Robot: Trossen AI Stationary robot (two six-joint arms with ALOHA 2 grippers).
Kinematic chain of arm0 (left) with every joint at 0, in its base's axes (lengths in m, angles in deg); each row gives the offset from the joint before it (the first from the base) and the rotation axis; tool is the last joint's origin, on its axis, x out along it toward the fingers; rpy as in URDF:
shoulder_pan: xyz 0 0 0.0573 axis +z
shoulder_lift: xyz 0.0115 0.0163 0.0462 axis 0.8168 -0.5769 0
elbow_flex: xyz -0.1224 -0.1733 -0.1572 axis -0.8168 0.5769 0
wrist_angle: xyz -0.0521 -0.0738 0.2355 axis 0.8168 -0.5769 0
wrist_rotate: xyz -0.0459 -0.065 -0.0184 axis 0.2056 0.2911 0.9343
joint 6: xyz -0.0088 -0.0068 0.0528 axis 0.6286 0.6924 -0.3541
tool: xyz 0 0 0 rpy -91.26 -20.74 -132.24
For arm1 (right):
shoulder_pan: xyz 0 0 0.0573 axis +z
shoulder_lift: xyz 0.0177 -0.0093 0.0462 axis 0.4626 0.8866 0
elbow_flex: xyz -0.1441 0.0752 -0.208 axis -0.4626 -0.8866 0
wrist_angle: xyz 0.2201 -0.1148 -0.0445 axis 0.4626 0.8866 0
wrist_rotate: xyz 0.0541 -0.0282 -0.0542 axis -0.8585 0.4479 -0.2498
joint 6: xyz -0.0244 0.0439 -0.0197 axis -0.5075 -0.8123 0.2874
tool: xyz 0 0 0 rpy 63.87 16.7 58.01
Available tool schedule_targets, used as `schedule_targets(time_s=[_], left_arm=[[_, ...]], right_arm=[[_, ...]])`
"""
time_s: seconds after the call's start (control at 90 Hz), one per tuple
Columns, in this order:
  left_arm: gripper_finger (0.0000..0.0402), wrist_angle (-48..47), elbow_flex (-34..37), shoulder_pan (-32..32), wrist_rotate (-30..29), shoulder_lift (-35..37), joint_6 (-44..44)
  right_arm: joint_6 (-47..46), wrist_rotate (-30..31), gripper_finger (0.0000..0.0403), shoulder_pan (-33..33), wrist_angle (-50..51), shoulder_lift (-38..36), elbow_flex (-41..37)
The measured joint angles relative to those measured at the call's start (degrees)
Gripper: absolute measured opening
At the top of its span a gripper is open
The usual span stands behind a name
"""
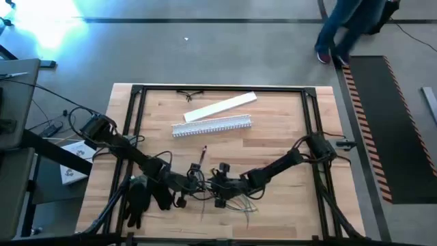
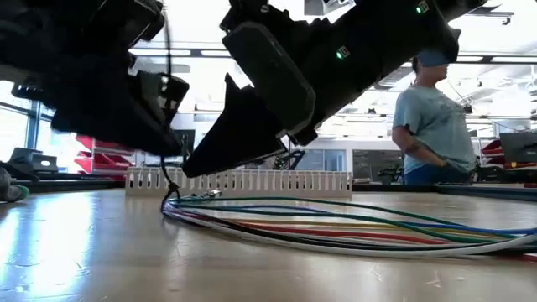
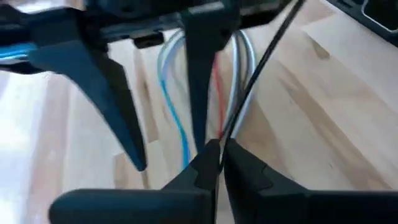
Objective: Ziptie cables
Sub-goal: Wrap the black zip tie on the cable
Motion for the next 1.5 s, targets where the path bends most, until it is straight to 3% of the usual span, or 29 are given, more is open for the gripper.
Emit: schedule_targets(time_s=[0.278, 0.411, 0.733, 0.989, 1.311, 1.5], left_arm=[[0.0000, -3.03, 0.00, 1.27, 0.03, 3.04, 0.92], [0.0000, -4.02, 0.00, 1.31, 0.09, 3.06, 1.85], [0.0000, -4.04, 0.00, 0.70, -0.04, 3.06, 3.24], [0.0000, -4.06, 0.00, -0.60, -1.56, 3.06, 4.19], [0.0000, -3.98, 0.00, -0.63, -1.57, 3.06, 4.70], [0.0000, -3.98, 0.00, -0.63, -1.57, 3.06, 4.74]], right_arm=[[0.90, -1.22, 0.0149, 0.00, -10.66, 3.38, 0.00], [-3.09, 1.88, 0.0143, 0.01, -11.61, 4.21, 0.00], [-5.01, -4.29, 0.0008, -1.53, -10.56, 4.21, 0.00], [-6.80, -4.91, 0.0039, -1.84, -12.39, 5.71, 0.00], [-8.02, -6.96, 0.0045, -1.91, -14.06, 6.73, 0.00], [-9.90, -8.96, 0.0080, -2.63, -14.15, 6.85, 0.00]])
